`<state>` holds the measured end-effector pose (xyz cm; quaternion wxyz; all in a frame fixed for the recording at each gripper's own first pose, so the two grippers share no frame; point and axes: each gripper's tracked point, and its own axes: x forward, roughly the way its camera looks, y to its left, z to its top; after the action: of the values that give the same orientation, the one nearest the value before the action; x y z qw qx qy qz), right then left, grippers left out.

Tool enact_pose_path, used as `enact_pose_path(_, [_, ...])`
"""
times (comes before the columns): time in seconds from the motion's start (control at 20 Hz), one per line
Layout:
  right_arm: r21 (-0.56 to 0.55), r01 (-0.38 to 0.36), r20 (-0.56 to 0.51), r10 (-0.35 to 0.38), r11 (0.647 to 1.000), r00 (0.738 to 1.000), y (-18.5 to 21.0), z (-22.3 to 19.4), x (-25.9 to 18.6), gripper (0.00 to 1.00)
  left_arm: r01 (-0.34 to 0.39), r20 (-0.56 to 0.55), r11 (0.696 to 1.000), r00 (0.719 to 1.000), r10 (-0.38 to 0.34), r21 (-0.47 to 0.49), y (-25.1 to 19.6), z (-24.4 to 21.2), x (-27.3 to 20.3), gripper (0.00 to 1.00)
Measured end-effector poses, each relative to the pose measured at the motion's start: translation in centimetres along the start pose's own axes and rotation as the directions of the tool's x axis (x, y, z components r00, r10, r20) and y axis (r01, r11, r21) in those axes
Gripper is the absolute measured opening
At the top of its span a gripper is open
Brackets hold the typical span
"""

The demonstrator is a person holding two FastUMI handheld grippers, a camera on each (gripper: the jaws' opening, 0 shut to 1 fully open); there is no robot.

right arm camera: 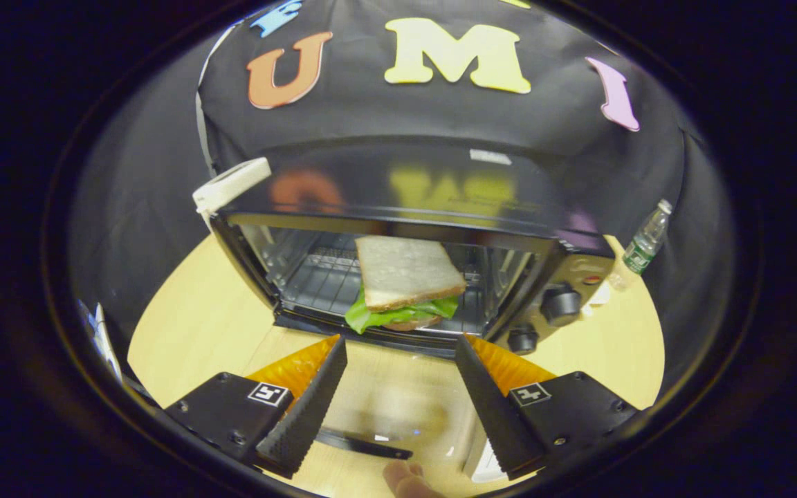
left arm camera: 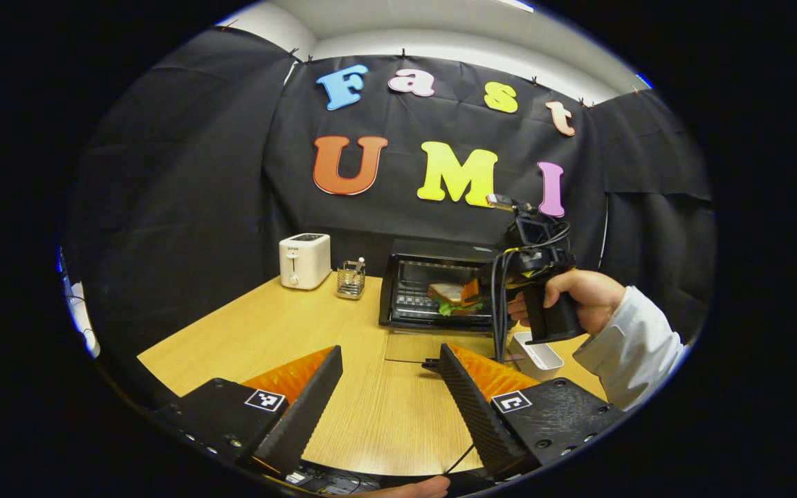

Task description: Open the electric oven with the left hand, put the food in, and close the electric oven.

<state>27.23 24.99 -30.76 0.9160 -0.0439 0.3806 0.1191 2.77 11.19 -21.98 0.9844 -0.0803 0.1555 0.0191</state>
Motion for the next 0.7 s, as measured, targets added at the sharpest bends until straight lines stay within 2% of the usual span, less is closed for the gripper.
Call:
enact_pose_path(0.15, [0.032,-0.052,0.137,0.048,0.998,0.989,0.2,0.8,-5.0,1.00,0.002,-0.038,1.000,0.999,-0.001,0.013,-0.3,-0.7,1.8,0.93])
enact_pose_path(0.25, [0.025,-0.063,0.243,0.055,0.998,0.969,-0.6,1.8,-9.0,0.98,-0.001,-0.068,1.000,0.998,0.003,0.019,-0.6,-1.2,3.4,0.93])
enact_pose_path(0.45, [0.005,-0.038,0.439,0.032,0.999,0.898,-2.9,3.2,-17.9,0.97,0.018,-0.136,0.999,0.991,-0.014,0.033,-2.6,-2.9,6.8,0.93])
enact_pose_path(0.55, [0.025,-0.006,0.501,-0.008,1.000,0.866,-5.0,3.1,-21.6,0.97,0.038,-0.176,0.998,0.984,-0.030,0.042,-4.2,-4.1,8.4,0.93])
enact_pose_path(0.7, [0.025,0.030,0.598,-0.039,0.999,0.801,-8.0,3.6,-27.1,0.97,0.077,-0.270,0.996,0.961,-0.064,0.036,-6.9,-6.8,10.3,0.93])
